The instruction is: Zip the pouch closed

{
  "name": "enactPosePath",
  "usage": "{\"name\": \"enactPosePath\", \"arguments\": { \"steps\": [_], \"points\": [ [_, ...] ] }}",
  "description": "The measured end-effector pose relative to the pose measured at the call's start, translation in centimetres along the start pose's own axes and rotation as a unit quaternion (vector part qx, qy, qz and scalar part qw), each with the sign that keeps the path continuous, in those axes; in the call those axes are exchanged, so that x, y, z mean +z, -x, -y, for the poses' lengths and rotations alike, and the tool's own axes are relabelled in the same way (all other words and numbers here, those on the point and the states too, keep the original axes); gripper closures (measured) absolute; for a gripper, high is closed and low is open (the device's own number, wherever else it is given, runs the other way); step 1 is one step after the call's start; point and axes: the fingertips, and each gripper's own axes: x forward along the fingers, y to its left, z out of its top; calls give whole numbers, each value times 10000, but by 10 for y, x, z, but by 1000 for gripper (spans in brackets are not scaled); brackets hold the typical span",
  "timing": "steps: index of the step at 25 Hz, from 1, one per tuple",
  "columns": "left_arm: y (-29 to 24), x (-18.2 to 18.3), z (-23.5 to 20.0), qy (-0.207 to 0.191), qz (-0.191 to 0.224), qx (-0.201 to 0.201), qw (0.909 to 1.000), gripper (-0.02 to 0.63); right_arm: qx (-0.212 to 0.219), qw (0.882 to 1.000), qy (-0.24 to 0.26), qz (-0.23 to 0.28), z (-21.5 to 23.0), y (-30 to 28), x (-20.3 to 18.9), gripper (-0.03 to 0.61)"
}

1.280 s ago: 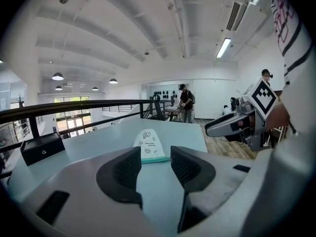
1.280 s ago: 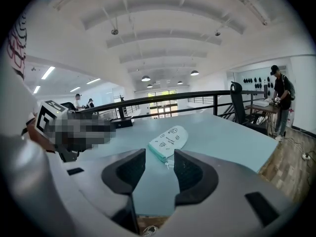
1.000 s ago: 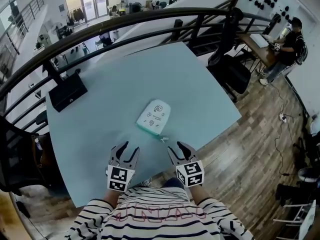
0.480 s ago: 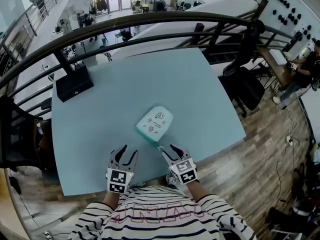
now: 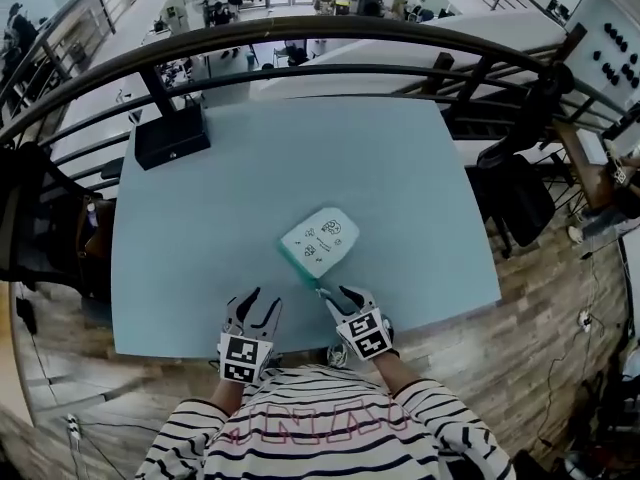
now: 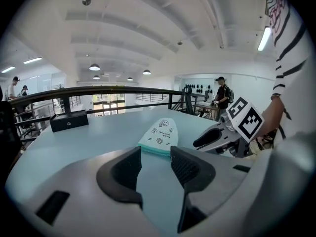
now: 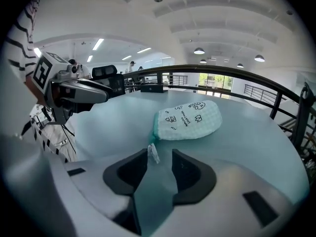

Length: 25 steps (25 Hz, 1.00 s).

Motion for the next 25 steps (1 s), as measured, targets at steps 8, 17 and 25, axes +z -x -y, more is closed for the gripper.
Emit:
{"name": "enactPosePath", "arguments": {
  "steps": [8,17,25],
  "points": [
    [9,-20,3,308,-115,414,9986,448,458,9947,920,-95,-7,-18,5,449],
    [20,-28,10,444,-219,664,9966,449,856,9886,1223,-180,-18,-30,7,528],
    [10,-29,23,168,-308,373,9987,449,1063,9915,745,67,-25,-22,20,540]
  ]
}}
